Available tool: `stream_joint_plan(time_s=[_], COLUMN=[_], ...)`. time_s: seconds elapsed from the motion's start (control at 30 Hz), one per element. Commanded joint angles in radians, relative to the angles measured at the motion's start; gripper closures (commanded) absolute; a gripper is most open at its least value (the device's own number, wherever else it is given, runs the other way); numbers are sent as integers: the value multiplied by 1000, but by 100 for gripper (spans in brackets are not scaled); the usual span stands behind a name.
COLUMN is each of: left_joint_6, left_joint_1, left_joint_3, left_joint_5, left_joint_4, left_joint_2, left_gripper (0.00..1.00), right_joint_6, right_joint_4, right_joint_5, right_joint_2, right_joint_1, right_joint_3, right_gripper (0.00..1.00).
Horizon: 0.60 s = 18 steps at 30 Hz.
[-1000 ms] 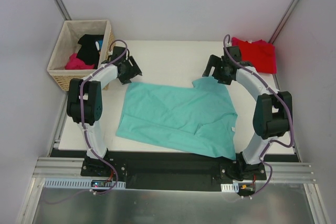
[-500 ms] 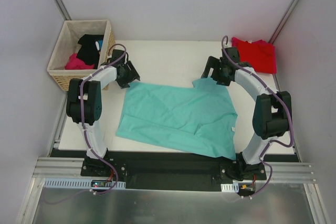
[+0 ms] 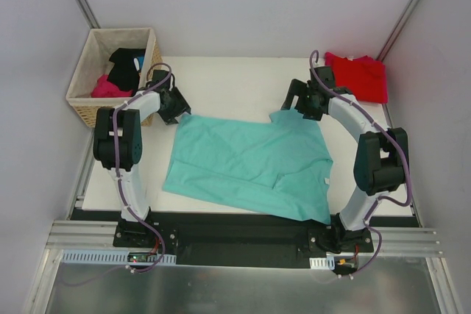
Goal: Fold and stack the t-shirts
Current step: Grap the side of the flattened tshirt furthest away from the robot with both arms
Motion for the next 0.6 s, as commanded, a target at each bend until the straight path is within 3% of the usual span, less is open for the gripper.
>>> stream_joint_plan(time_s=[0.0,0.2,0.33,0.57], left_joint_6=[-14,-9,-14,-22], left_joint_1=[3,3,3,1], left_joint_3=[46,80,79,60], left_joint_5=[11,13,28,37], left_joint_4=[-14,-14,-14,-12], left_joint_2=[32,55,66,83], left_gripper=[40,46,55,59], right_joint_6=[-6,-4,-4,-1], right_joint_4=[-10,-13,-12,-13], right_joint_5=[20,17,17,17], right_joint_2=[-37,-35,-31,-18], right_joint_1=[5,6,6,8], right_joint_3=[-4,3,0,-1], right_gripper=[3,3,3,3])
